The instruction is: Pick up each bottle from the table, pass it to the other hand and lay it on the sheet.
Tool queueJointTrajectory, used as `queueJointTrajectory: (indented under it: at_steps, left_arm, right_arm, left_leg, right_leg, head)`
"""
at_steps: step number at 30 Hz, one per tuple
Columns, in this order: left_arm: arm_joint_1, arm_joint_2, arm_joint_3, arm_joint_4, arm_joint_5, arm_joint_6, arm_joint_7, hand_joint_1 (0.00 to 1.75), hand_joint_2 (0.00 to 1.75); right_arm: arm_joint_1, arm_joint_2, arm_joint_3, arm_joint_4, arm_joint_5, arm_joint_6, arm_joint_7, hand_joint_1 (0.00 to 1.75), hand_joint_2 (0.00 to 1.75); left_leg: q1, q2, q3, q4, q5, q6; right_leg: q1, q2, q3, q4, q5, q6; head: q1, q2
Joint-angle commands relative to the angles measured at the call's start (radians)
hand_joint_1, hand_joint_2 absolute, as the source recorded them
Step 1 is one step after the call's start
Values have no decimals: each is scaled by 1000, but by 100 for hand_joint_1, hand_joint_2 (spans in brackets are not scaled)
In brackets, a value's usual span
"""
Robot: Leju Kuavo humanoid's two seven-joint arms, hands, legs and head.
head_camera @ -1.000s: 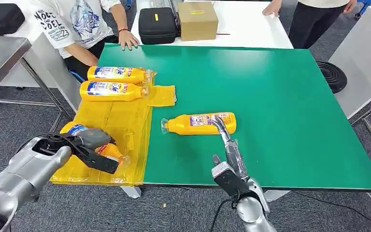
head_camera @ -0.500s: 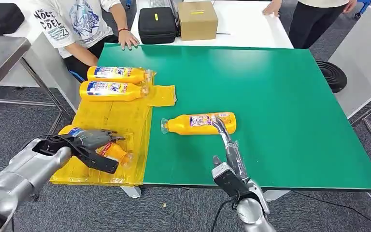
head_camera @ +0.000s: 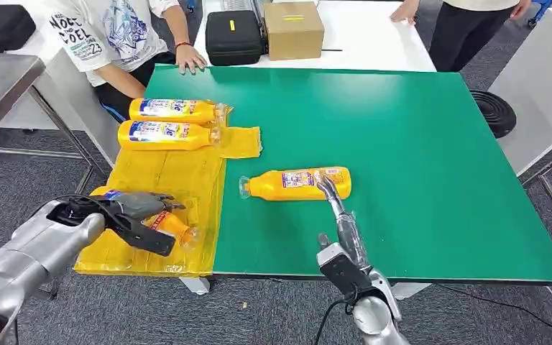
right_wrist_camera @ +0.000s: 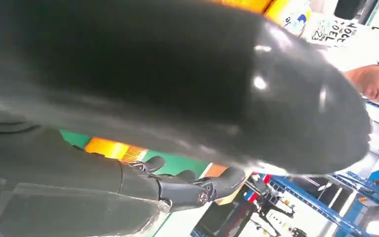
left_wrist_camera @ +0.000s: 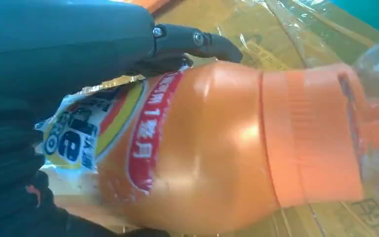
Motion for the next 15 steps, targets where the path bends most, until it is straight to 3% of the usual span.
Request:
queueJointTrajectory:
  at_steps: [1, 8, 15]
  left_arm:
    - [-67, 123, -70, -185, 63, -60, 31, 0, 0]
    - [-15, 228, -14, -363, 193, -54, 49, 0, 0]
    - [47, 257, 32, -426, 233, -31, 44, 0, 0]
  right_arm:
    - [-10, -21, -12, 23, -11, -4, -3, 0, 0]
    - [-17, -30, -6, 42, -24, 2, -6, 0, 0]
    - [-34, -39, 3, 47, -25, 6, -4, 0, 0]
  left_leg:
    - [2, 2, 2, 1, -2, 0]
    - [2, 5, 0, 1, -2, 0]
    - [1, 7, 2, 0, -3, 0]
  right_leg:
    - [3, 0, 3, 0, -2, -3]
    - [2, 2, 0, 0, -1, -2]
    - [2, 3, 1, -1, -1, -3]
  head:
    - [0, 0]
    - [0, 0]
    - [0, 0]
